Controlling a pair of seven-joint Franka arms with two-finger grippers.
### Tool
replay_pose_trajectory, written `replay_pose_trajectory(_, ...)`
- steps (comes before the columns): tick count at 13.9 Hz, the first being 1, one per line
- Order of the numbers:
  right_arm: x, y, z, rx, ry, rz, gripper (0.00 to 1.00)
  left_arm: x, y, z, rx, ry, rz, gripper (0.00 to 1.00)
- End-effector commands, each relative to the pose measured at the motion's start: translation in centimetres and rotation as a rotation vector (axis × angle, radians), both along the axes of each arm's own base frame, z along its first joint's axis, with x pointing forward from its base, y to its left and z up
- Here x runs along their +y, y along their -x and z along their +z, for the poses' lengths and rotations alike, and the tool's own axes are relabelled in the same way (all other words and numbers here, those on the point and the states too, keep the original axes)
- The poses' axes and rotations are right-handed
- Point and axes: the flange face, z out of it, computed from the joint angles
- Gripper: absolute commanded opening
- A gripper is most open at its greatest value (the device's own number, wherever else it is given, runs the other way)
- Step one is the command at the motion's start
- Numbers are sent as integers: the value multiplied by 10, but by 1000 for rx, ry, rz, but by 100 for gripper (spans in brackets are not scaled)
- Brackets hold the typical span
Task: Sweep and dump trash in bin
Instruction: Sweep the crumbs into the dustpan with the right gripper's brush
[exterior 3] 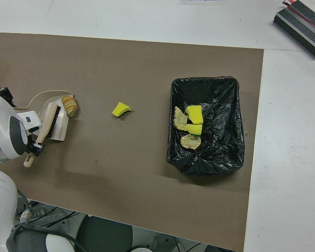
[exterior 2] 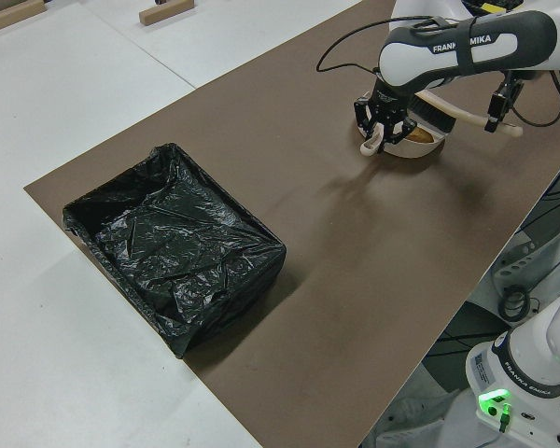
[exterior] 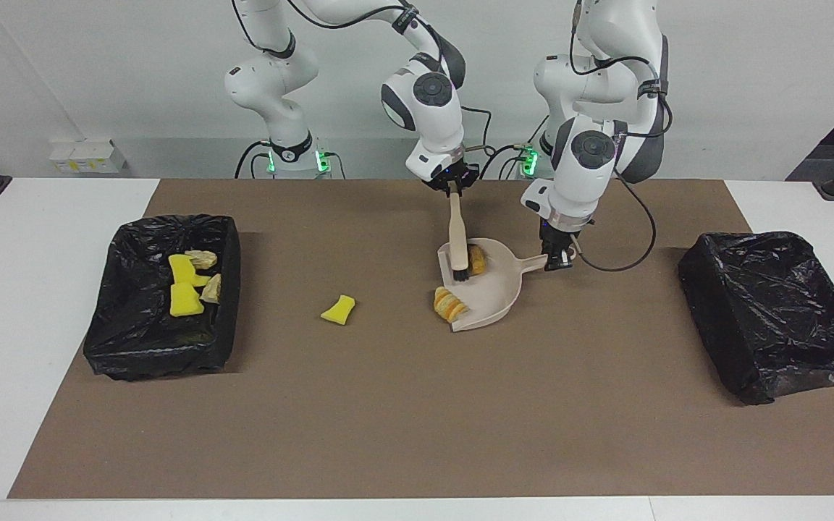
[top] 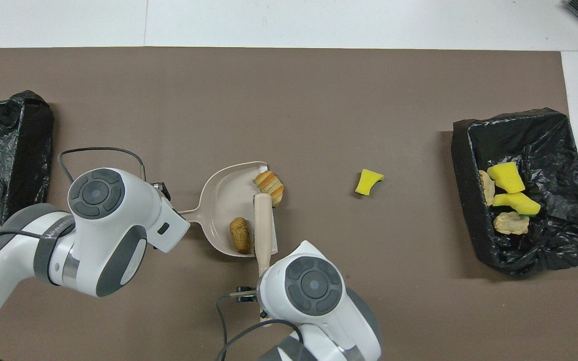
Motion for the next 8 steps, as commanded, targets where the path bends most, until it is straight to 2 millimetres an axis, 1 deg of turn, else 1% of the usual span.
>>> replay_pose_trajectory(1, -53, -22, 38, 12, -11, 10, 0, 9, 2, -1, -22, 0, 5, 0)
replay_pose_trajectory(2, -72, -25, 47, 21, -9, 44, 0, 9, 1, -1, -23, 0, 5, 0)
replay_pose_trajectory(3, -84, -29, 51, 27, -8, 61, 0, 8, 2, -1, -23, 0, 6, 0)
replay_pose_trajectory(4, -96, -34, 49, 25, 8, 60, 0, 7, 2, -1, -24, 0, 14, 0)
replay_pose_trajectory(5, -103, -36, 49, 9, 47, 77, 0, 7, 2, -1, -22, -1, 14, 0)
replay_pose_trajectory(7, -129, -48, 43, -20, 149, 102, 0, 6, 3, -1, -17, -3, 14, 0)
replay_pose_trajectory(8, -146, -54, 37, -11, 161, 93, 0, 7, 3, -1, -17, -3, 15, 0)
